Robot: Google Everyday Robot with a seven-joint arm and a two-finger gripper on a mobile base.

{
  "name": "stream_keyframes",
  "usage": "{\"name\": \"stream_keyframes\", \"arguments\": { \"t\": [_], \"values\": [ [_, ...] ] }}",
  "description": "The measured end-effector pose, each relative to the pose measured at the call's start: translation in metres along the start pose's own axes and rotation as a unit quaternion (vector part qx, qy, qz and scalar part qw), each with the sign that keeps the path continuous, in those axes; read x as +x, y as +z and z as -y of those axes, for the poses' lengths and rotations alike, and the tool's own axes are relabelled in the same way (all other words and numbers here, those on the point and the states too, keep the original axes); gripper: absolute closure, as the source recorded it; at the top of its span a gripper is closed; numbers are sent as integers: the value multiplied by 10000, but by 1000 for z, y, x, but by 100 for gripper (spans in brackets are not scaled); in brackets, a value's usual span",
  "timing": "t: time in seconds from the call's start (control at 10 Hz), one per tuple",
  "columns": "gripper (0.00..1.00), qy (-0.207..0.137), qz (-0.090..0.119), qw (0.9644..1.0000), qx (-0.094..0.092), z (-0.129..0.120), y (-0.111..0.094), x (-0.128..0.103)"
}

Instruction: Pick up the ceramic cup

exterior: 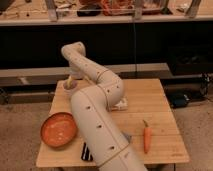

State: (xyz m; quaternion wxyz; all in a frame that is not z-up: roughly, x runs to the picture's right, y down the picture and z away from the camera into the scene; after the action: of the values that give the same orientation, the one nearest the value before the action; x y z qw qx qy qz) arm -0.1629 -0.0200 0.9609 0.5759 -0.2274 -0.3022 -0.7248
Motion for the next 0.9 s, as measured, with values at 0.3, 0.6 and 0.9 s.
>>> {"name": "stream_keyframes", "arguments": {
  "t": [0.3,0.6,0.9],
  "values": [
    [20,-19,4,10000,-13,-1,-1,0],
    [20,-40,13,10000,-29,-2,0,0],
    [20,-61,22,10000,-48,-2,1,-1]
  ]
}}
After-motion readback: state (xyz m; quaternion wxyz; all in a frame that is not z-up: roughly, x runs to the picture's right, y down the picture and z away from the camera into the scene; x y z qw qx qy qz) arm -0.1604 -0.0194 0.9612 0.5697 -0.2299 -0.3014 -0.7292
